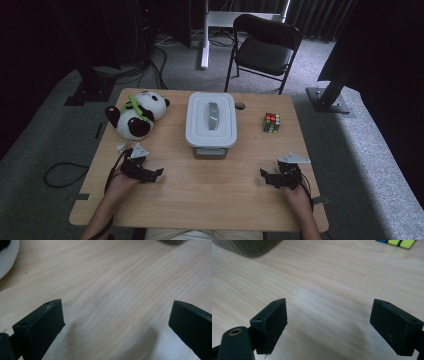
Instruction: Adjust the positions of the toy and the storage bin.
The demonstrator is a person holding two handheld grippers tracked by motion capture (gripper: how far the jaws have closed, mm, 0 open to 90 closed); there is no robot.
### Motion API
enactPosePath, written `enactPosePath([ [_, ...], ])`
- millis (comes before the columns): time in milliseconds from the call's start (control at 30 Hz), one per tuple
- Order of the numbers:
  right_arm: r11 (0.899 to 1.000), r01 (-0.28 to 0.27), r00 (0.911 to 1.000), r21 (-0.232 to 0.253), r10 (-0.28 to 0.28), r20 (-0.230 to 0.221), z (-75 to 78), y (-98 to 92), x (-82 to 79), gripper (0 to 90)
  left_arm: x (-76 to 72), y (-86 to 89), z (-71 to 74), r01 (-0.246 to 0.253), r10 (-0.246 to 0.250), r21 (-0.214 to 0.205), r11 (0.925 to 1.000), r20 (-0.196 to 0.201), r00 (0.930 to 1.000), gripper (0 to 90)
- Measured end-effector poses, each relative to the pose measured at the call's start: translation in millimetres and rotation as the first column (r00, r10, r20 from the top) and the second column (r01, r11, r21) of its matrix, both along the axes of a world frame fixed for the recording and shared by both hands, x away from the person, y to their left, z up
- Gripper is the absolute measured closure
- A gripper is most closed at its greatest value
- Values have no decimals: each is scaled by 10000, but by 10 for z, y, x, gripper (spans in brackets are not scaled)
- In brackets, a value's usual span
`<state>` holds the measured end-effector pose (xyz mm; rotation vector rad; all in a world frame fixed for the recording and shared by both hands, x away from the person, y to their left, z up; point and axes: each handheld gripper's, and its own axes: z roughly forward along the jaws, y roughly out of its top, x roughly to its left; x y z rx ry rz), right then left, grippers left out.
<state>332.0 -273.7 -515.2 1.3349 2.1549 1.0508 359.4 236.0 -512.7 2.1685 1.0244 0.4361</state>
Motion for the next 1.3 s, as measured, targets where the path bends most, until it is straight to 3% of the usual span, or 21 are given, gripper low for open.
enactPosePath([
  [300,9993,-376,9992,-5,376,157,71,217,277,141,225,-162,42,34,-34,-3,10000,279,9996,7],
  [467,9978,-652,9978,115,651,91,50,347,418,141,366,-266,68,-16,29,-358,9994,380,9993,7],
  [600,9958,-913,9958,69,913,71,42,449,531,141,488,-361,81,-280,285,-75,9996,825,9962,7],
  [1033,9905,-1362,9904,169,1357,249,69,656,894,141,880,-537,79,-407,417,-199,9990,556,9976,6],
  [1167,9911,-1331,9907,49,1329,290,76,701,991,141,934,-585,88,-443,444,-32,9990,723,9964,7],
  [1200,9911,-1327,9907,85,1324,328,82,708,1016,141,976,-605,101,-549,561,-195,9983,674,9962,7],
  [1300,9913,-1289,9911,260,1279,371,92,720,1068,141,1019,-625,104,-757,762,-106,9971,748,9943,7],
])
